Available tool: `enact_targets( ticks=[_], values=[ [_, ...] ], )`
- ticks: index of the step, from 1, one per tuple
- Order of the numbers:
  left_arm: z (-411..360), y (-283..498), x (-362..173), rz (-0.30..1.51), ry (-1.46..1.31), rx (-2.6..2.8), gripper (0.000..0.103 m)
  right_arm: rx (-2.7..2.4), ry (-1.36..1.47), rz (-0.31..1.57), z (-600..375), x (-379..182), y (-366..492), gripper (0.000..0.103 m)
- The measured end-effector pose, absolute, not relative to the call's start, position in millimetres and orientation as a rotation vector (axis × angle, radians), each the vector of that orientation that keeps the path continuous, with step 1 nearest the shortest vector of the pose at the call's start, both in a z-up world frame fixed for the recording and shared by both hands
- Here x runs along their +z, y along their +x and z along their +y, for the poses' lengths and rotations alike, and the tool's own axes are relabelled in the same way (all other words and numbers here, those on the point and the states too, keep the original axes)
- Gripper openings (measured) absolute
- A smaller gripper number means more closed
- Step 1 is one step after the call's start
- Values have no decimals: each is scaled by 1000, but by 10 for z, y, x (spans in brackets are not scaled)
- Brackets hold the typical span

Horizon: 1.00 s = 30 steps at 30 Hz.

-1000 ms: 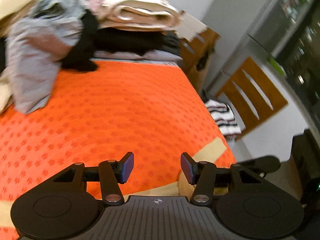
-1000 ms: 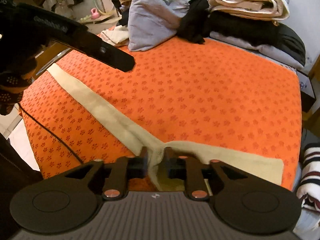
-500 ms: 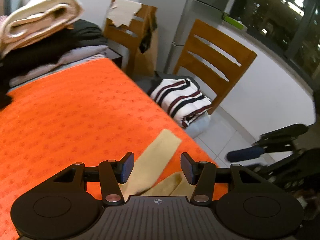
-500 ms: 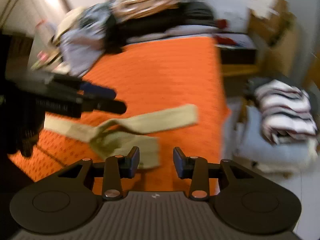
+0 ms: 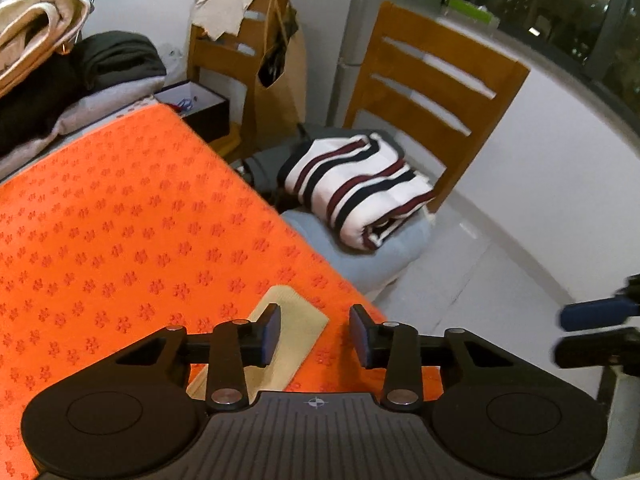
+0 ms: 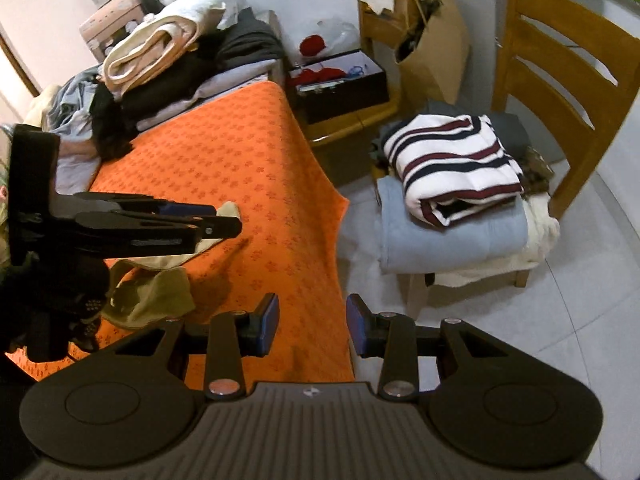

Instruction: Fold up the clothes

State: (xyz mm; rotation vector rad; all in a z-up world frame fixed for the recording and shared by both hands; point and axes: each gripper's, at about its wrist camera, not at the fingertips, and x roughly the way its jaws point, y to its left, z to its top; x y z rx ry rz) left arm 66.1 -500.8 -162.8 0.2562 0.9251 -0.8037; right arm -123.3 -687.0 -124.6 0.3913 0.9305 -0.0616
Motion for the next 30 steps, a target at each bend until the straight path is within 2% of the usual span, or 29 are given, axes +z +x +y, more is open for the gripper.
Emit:
enact_targets(
  ticks=[1,2,3,5,6,13,21,30],
  values=[
    [-5017,646,-1643,901,266,-802,38,-65,393,931,-6870,-1247,-1245,43],
    [-5028,628,-1646,880,286,-806,33,-66,393,931,-6865,-1247,-1248,43],
    [-5041,615,-1651,865,305,-801,23,-68,394,930,-6860,-1247,-1252,43],
    [-5019,618,-1644,850,309,-795,10,-70,395,930,-6849,-1246,-1256,43],
    [-4984,634,-1632,849,294,-794,7,-68,392,928,-6842,-1242,-1250,43],
    [-4398,643,-1205,762,107,-723,6,-1,352,922,-6782,-1190,-1056,43],
    [-3161,423,-616,689,-195,-511,6,168,284,936,-6516,-1183,-647,43],
    [-1955,126,-531,688,-488,-306,6,367,186,982,-6025,-1245,-252,43]
  ],
)
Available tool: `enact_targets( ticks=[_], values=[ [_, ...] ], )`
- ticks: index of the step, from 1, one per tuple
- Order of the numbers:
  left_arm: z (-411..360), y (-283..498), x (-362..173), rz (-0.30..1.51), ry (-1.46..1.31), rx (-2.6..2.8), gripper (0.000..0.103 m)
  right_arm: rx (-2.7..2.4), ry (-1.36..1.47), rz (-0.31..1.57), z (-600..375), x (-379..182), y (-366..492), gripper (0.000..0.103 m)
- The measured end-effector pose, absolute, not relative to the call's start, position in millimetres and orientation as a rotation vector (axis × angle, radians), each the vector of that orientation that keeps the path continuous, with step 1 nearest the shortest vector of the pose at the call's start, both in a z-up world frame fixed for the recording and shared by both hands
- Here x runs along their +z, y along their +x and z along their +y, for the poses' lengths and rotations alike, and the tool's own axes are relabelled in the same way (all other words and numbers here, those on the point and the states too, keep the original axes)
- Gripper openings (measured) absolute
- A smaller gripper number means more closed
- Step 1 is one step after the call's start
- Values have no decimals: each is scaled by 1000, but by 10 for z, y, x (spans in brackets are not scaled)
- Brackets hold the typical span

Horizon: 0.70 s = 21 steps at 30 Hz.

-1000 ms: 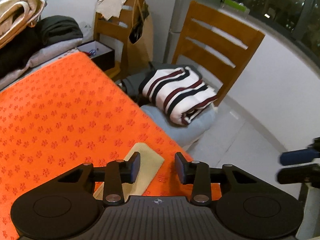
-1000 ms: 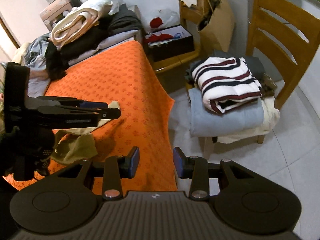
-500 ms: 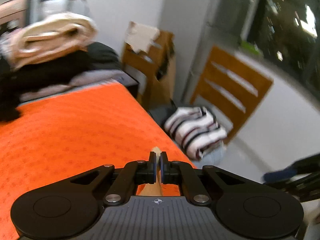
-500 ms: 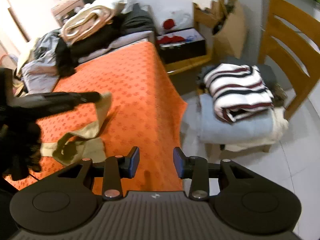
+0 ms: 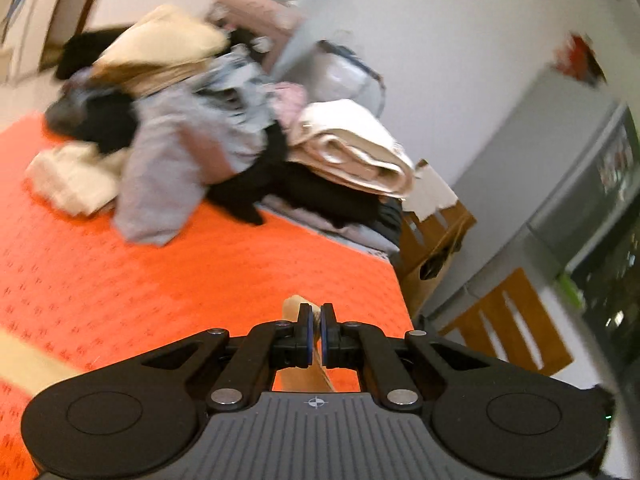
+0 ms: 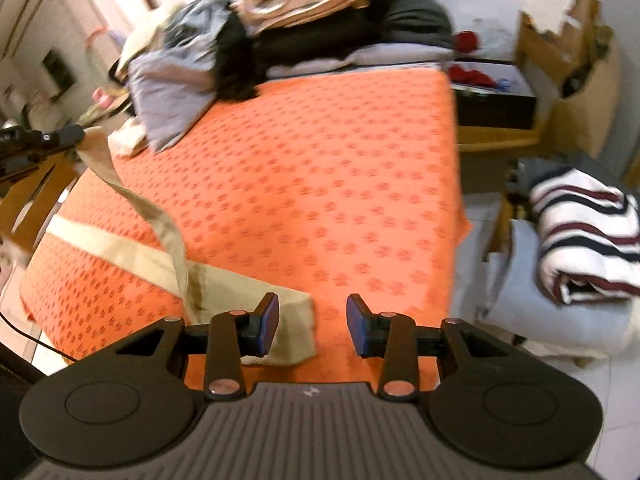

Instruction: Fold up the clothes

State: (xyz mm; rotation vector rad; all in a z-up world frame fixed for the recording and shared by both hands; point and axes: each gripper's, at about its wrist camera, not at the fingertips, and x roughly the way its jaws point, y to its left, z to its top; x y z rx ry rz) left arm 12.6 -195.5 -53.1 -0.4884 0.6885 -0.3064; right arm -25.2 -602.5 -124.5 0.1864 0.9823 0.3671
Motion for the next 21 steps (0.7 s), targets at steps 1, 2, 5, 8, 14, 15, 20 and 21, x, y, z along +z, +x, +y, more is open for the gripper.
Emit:
enact_targets(
  ticks=[1,2,5,8,14,15,20,21],
  values=[
    [-1841,88,-555,695,-514,-297,6,379,177,987,-5980,-1249,-220,43],
    [-1753,60,-583,700,-531,-290,6,392,167,992,-5935,-1252,-187,44],
    [-1495,-34,-667,709,-572,-266,6,416,135,1006,-5816,-1267,-113,44],
    [-1243,-108,-721,703,-589,-236,6,429,108,1020,-5701,-1277,-49,45],
    [-735,-188,-789,679,-623,-162,6,442,79,1032,-5480,-1264,47,47],
    [-643,-212,-801,673,-629,-153,6,443,75,1033,-5430,-1258,62,47],
    [-170,-216,-870,663,-667,-83,6,444,60,1036,-5134,-1233,128,49],
    [-83,-213,-881,665,-672,-74,6,444,57,1036,-5062,-1229,142,49]
  ],
)
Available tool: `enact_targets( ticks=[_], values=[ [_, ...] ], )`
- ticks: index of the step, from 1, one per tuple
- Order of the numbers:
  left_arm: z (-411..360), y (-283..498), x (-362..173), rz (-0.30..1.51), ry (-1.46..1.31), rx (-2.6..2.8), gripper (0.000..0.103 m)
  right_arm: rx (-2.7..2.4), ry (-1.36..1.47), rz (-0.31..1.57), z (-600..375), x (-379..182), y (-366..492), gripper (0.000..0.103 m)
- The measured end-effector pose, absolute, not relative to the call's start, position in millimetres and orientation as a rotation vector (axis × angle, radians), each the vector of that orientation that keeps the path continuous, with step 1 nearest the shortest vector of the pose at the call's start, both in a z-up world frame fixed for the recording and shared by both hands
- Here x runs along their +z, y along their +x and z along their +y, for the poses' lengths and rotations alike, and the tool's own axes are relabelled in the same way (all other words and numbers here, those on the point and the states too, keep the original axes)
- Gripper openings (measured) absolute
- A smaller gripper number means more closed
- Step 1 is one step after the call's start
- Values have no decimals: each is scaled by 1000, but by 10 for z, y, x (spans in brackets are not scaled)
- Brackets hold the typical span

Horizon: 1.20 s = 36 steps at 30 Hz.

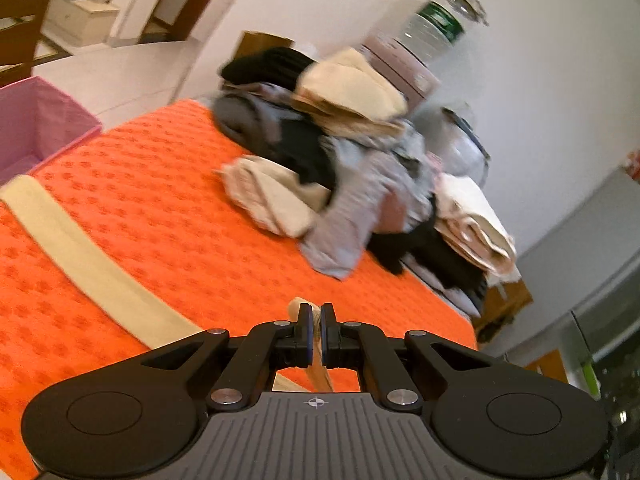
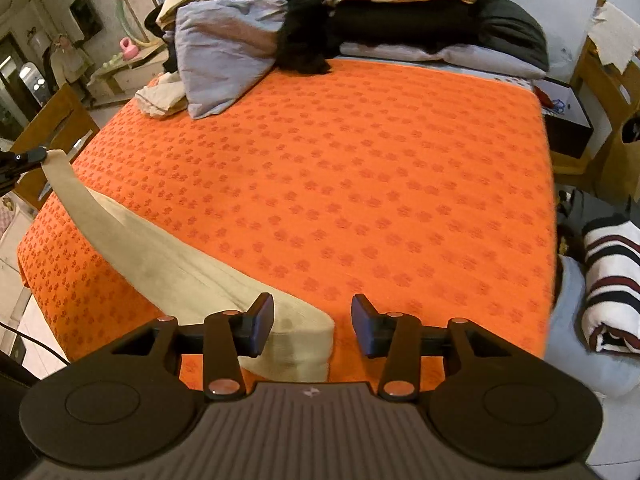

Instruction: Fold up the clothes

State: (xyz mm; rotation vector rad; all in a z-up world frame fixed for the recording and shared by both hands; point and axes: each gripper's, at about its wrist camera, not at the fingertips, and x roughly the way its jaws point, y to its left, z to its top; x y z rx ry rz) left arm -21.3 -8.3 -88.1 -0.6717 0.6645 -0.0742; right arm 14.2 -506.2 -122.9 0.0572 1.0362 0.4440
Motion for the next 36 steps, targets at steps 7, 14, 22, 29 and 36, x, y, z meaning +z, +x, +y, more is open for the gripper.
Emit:
enact_targets(
  ticks=[7,14,22,29,36],
  values=[
    [567,-154,-852,666,-649,-48,6,430,58,1048,-4545,-1174,235,49],
    [1301,-165,-866,653,-656,-1,6,403,50,1061,-3935,-1154,357,49],
    [2159,-244,-940,635,-655,67,6,366,65,1082,-3309,-1156,448,50],
    [2718,-316,-1043,641,-638,117,6,302,119,1084,-3020,-1156,489,50],
    [3074,-287,-1142,652,-649,124,6,262,191,1069,-2980,-1160,453,50]
  ],
)
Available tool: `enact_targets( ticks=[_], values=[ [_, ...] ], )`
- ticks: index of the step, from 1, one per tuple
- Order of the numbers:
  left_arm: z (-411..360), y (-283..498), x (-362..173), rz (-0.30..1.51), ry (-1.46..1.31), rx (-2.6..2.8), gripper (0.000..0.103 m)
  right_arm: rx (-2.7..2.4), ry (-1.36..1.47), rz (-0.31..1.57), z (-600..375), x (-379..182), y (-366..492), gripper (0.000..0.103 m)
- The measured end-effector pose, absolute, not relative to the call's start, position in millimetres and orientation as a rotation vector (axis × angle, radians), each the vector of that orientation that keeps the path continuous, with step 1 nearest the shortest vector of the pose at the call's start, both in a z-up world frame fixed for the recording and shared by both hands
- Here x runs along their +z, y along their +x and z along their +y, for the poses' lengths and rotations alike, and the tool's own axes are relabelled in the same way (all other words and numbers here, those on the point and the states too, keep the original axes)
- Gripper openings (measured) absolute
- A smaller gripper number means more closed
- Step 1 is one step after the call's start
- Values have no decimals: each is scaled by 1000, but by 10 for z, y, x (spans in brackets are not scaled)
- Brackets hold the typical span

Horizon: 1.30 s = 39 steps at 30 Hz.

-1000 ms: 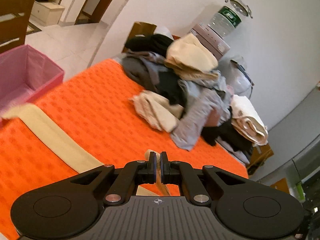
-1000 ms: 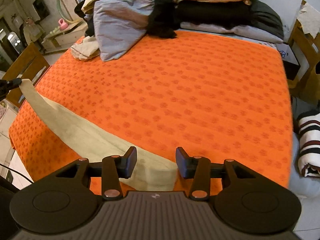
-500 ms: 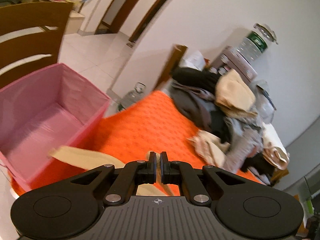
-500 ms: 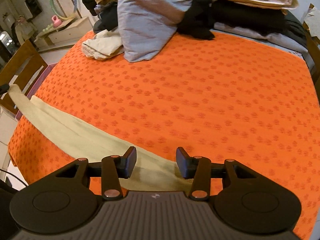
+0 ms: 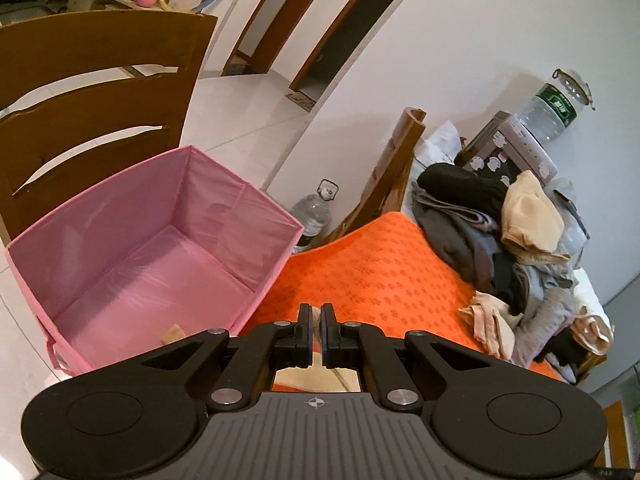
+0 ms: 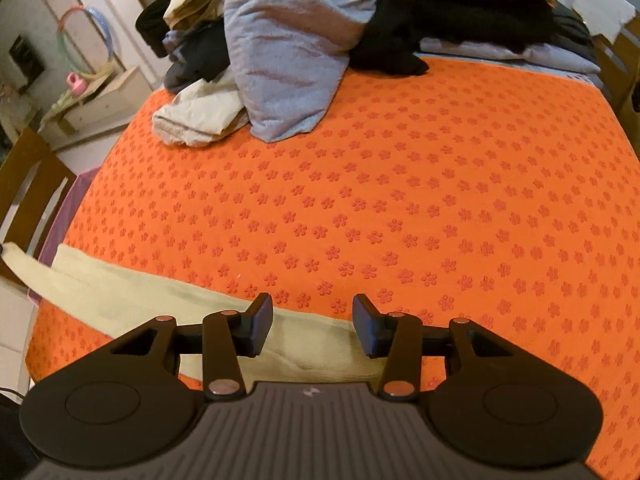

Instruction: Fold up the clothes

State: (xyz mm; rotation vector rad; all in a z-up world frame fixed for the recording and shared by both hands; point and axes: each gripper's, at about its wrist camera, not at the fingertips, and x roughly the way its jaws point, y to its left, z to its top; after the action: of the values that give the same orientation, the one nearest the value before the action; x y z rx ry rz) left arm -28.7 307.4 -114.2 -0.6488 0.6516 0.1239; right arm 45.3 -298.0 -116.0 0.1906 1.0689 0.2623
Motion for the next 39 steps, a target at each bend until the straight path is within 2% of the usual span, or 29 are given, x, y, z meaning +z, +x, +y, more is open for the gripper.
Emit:
enact_targets(
  ticks=[8,17,28,30,31,32,39],
  values=[
    [3179,-119,-1195,657,-672,118,6,272,99,1112,-2937,-1298,300,50],
    [3236,-99,-1281,689,-718,237,6,181,185,1050,-3207,-1304,119,50],
    [3308,-168,-1295,694,-737,327,6,293,98,1052,-3165,-1382,103,49],
    [3333,-152,-1253,674,-739,323,6,278,56,1045,-3131,-1396,142,44],
    [3345,-141,-1228,663,-741,318,6,267,48,1044,-3123,-1400,171,33],
    [3360,-125,-1191,647,-739,311,6,256,40,1043,-3115,-1404,199,28],
    [3383,-37,-952,563,-723,246,6,248,58,1056,-3073,-1434,273,28]
  ],
)
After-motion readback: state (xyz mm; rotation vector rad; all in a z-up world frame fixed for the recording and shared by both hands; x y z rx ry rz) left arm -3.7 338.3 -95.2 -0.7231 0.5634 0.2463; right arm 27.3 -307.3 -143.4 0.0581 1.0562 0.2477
